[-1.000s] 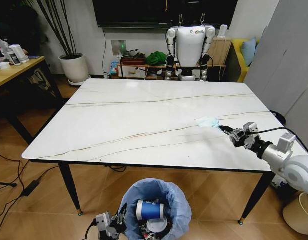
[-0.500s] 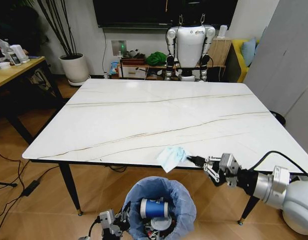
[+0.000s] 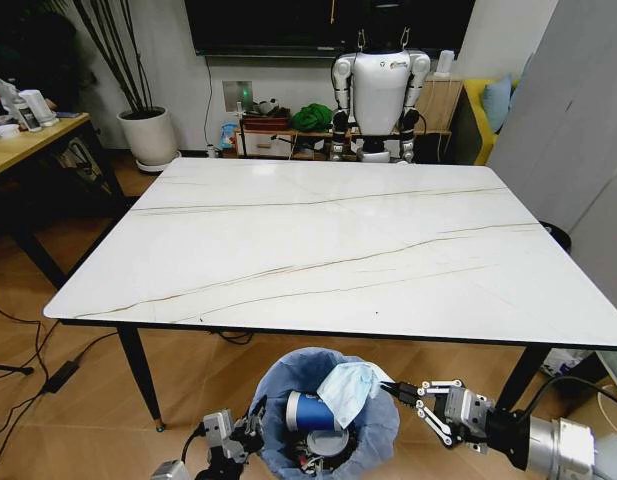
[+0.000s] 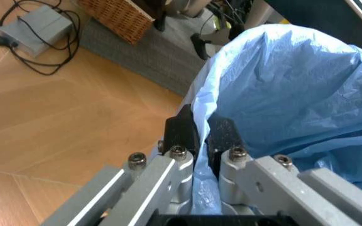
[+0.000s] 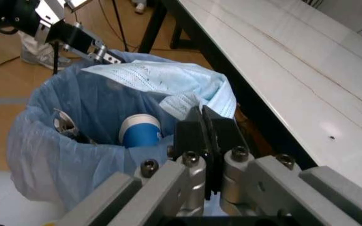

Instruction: Pick up the trash bin and place the trash from the table into it.

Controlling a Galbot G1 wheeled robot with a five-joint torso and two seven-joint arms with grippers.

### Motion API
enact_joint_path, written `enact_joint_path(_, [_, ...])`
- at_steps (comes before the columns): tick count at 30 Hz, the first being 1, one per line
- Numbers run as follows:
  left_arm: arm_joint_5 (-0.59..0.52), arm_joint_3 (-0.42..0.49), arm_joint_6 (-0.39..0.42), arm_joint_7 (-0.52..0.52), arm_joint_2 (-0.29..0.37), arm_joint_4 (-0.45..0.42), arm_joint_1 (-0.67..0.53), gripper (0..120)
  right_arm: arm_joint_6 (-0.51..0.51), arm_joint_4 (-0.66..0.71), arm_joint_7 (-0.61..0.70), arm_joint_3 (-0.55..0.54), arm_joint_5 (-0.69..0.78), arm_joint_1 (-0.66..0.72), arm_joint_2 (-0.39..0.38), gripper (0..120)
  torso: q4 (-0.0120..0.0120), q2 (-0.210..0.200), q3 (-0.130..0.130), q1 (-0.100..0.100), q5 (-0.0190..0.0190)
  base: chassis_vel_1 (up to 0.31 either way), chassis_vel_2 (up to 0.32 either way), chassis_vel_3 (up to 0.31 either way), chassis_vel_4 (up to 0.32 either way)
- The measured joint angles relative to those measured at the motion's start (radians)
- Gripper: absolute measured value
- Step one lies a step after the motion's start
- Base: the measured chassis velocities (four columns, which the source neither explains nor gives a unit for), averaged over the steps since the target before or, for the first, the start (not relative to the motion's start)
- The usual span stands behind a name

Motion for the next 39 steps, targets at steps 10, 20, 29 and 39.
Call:
enact_joint_path(10, [0.024, 0.014, 0.0, 0.0, -0.017, 0.001, 0.007, 0, 0.01, 0.0, -0.024, 0.005, -0.029, -0.016, 0.032, 15, 0.0, 0.0, 0.0, 0.0, 0.0, 0.0, 0.0, 0.0, 0.0])
enact_joint_path(20, [0.059, 0.022, -0.006, 0.004, -0.038, 0.001, 0.029, 0, 0.018, -0.004, -0.031, 0.006, -0.033, -0.018, 0.043, 52, -0.0001, 0.0, 0.0, 0.0, 0.0001, 0.0, 0.0, 0.0, 0.0])
enact_joint_path(29, [0.078, 0.02, -0.011, 0.006, -0.051, 0.002, 0.037, 0, 0.021, 0.006, -0.03, 0.004, -0.03, -0.028, 0.051, 81, -0.0001, 0.0, 0.0, 0.0, 0.0, 0.0, 0.0, 0.0, 0.0])
enact_joint_path(39, [0.096, 0.016, -0.014, 0.008, -0.057, 0.011, 0.042, 0, 0.024, 0.008, -0.007, 0.007, 0.02, -0.015, 0.061, 100, -0.0003, 0.0, 0.0, 0.0, 0.0, 0.0, 0.0, 0.0, 0.0])
